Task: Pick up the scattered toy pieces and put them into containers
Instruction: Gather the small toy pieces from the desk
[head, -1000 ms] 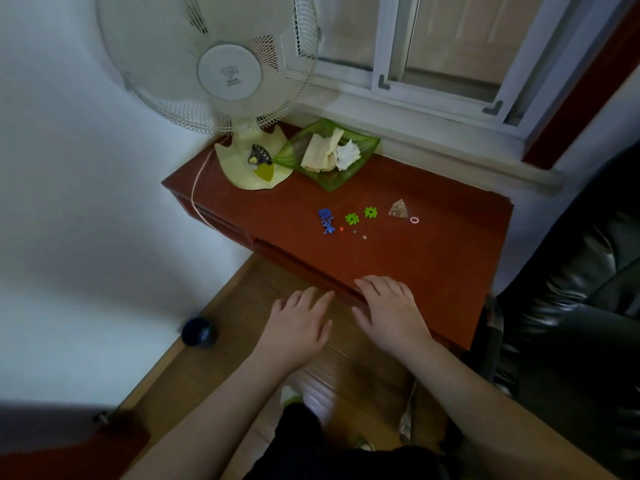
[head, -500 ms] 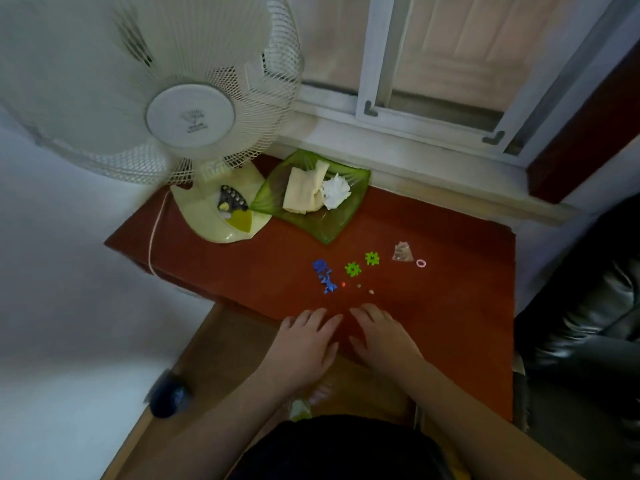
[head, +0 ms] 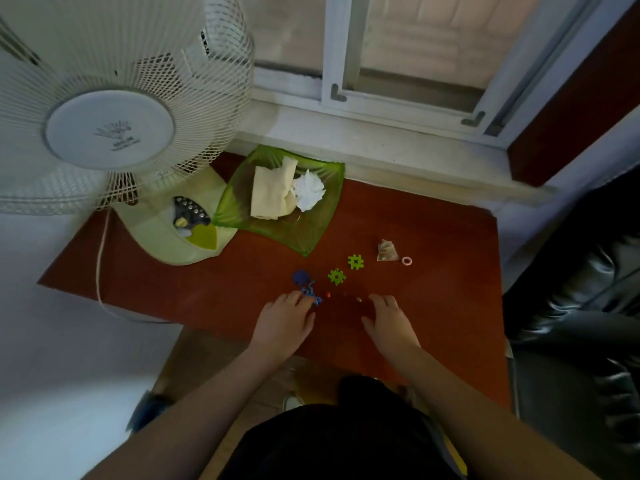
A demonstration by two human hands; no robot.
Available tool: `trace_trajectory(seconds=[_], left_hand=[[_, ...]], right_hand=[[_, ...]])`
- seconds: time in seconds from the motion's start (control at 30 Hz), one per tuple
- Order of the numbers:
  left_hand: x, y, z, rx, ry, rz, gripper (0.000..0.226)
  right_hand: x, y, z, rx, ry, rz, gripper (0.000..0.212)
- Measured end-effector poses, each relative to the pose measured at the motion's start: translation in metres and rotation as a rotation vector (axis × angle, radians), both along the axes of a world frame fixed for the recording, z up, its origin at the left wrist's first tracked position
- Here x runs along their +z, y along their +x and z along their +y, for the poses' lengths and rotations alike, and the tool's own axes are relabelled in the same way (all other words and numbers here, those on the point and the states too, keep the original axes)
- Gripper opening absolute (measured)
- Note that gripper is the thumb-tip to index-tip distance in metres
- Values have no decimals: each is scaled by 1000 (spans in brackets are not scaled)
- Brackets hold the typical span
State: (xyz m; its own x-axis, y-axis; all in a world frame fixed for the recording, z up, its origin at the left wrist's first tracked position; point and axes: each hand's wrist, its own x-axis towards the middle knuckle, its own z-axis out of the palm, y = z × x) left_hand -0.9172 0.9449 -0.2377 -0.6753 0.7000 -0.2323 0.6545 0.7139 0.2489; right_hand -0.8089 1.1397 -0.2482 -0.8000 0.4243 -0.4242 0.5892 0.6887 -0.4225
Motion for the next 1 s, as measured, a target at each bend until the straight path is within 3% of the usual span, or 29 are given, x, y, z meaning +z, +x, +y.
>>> trace_trajectory(seconds=[0.3, 0.43, 0.6, 0.83, 1.0], left_hand=[[-25, -18, 4, 172, 46, -61, 38], [-31, -21, 3, 227, 89, -33, 58], [-34, -25, 4, 244, 88, -15, 58], [-23, -21, 28, 174, 148, -48, 58], [-14, -16, 79, -14, 207, -37, 34]], right_hand=[[-23, -32, 21, 67, -4, 25, 39], [-29, -41, 27, 112, -10, 62, 21], [-26, -45, 36, 185, -11, 46, 16], [-23, -41, 48, -114, -467, 72, 8], [-23, -31, 53, -521, -855, 113, 14]])
